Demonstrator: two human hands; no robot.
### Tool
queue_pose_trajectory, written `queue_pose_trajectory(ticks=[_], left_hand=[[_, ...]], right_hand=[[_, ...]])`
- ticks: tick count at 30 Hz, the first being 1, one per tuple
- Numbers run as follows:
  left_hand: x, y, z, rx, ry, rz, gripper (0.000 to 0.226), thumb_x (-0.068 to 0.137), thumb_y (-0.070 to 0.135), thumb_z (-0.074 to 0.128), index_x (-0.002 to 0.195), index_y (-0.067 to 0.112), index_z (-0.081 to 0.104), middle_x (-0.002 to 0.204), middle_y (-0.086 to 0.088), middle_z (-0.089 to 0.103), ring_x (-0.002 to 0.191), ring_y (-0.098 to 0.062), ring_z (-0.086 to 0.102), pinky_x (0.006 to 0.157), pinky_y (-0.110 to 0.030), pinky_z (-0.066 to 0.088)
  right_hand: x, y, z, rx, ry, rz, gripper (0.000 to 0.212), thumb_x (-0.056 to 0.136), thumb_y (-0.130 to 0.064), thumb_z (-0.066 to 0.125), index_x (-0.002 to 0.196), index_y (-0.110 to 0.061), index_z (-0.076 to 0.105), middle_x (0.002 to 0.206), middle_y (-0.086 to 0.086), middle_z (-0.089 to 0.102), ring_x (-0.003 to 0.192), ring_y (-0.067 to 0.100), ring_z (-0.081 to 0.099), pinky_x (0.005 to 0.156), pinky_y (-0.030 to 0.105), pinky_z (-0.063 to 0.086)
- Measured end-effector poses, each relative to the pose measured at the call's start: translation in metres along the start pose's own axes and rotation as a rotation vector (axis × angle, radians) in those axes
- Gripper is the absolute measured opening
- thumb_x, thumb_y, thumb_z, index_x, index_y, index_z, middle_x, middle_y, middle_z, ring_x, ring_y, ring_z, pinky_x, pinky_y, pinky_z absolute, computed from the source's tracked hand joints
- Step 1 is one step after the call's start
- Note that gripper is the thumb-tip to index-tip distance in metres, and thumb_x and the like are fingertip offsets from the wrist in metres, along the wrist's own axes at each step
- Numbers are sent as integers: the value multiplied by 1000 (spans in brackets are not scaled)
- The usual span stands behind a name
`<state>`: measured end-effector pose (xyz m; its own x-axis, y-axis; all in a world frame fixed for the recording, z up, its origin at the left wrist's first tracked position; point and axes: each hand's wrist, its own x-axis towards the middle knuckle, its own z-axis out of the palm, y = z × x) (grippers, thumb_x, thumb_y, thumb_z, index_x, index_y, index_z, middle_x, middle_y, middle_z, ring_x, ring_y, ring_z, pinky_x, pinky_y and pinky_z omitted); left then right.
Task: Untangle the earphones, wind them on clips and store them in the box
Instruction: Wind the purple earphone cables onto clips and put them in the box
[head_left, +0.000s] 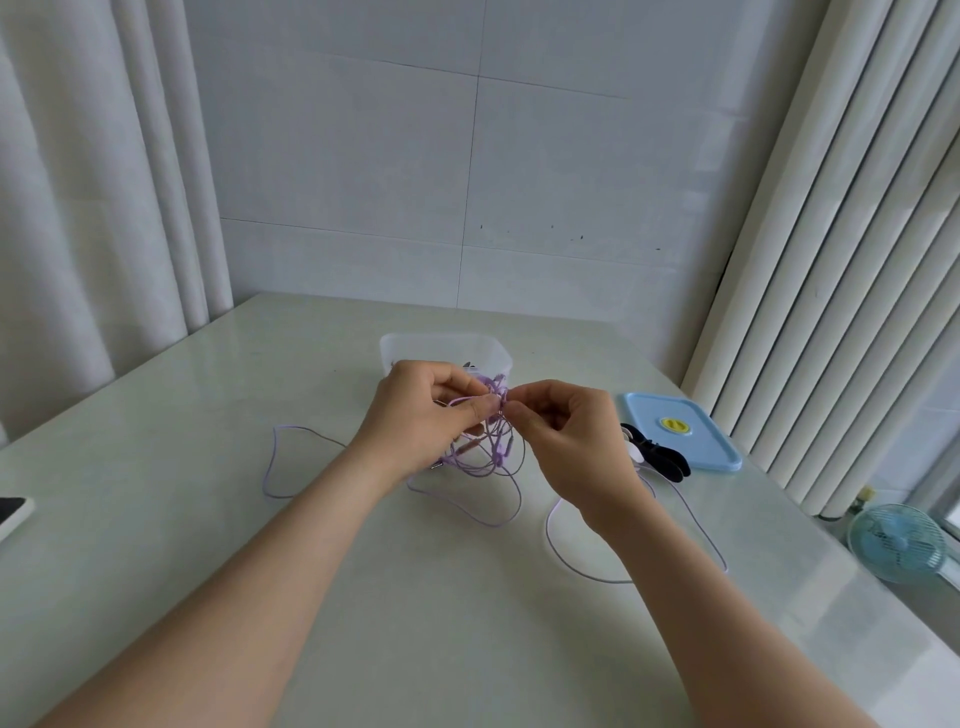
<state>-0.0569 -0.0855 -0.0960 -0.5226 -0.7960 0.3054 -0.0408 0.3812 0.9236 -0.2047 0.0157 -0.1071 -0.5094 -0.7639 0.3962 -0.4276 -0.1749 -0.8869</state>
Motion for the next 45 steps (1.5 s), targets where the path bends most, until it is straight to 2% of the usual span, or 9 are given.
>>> queue_pose_trajectory(ticks=[5, 14, 19, 23, 28, 31, 34, 40, 45], left_hand=[[2, 1, 2, 43, -21, -20, 6, 91, 15, 80, 95, 11, 78, 83, -3, 80, 79, -18, 78, 78, -26, 61], [4, -2, 3, 353, 94, -24, 12, 91, 29, 65, 86, 18, 67, 77, 5, 76, 82, -14, 73, 75, -31, 57], [3, -1, 3, 99, 75, -106, 14, 97, 22, 61, 101, 9, 61, 78, 0, 79, 71, -15, 75, 78, -37, 60], [0, 4, 1, -97, 33, -136, 12, 98, 8, 61, 109, 8, 65, 91, -10, 79, 69, -14, 75, 63, -26, 58], [3, 1, 2, -129, 31, -97, 10, 92, 16, 76, 101, 12, 75, 90, -8, 80, 87, -29, 79, 87, -43, 64], [5, -5, 0, -61, 3, -54, 34, 76, 35, 91, 103, 21, 77, 95, -1, 80, 91, -18, 79, 91, -41, 62], [6, -8, -1, 11, 3, 6, 27, 81, 23, 91, 104, 23, 78, 96, 2, 80, 91, -13, 78, 94, -41, 61], [4, -6, 5, 258, 74, 105, 21, 85, 16, 85, 104, 21, 79, 84, 8, 78, 77, -2, 74, 82, -20, 59], [3, -4, 5, 288, 73, 120, 10, 87, 20, 82, 95, 26, 80, 72, 6, 77, 74, -7, 73, 69, -21, 55]], right_hand=[[1, 2, 0, 0, -3, -19, 10, 94, -7, 74, 93, -15, 81, 80, -3, 79, 82, 21, 75, 74, 27, 58], [0, -1, 3, -2, 39, -14, 12, 95, -13, 71, 89, -21, 79, 75, 2, 74, 62, 9, 54, 60, 27, 44], [-2, -4, 6, 35, -11, -8, 13, 97, -13, 67, 90, -17, 77, 72, 2, 69, 61, 10, 47, 55, 23, 38], [1, -1, 1, 57, 18, 35, 4, 91, -20, 76, 89, -18, 78, 79, 7, 76, 65, 10, 56, 61, 25, 44], [3, 8, 2, -92, 44, -40, 10, 88, -30, 81, 85, -22, 77, 74, -2, 75, 65, 9, 60, 66, 33, 50], [3, 8, 4, -194, 65, -89, 13, 87, -32, 82, 83, -22, 76, 65, -16, 69, 62, 2, 59, 63, 24, 47], [4, 10, 4, -213, 75, -65, 12, 85, -30, 83, 81, -21, 75, 61, -17, 66, 59, 0, 58, 62, 20, 44], [3, 12, 5, -237, 71, -39, 8, 85, -27, 79, 80, -22, 76, 60, -13, 67, 55, 2, 56, 61, 22, 43], [4, 10, 4, -177, 7, -59, 11, 95, -28, 74, 87, -22, 76, 67, -10, 72, 58, 4, 58, 61, 26, 46]])
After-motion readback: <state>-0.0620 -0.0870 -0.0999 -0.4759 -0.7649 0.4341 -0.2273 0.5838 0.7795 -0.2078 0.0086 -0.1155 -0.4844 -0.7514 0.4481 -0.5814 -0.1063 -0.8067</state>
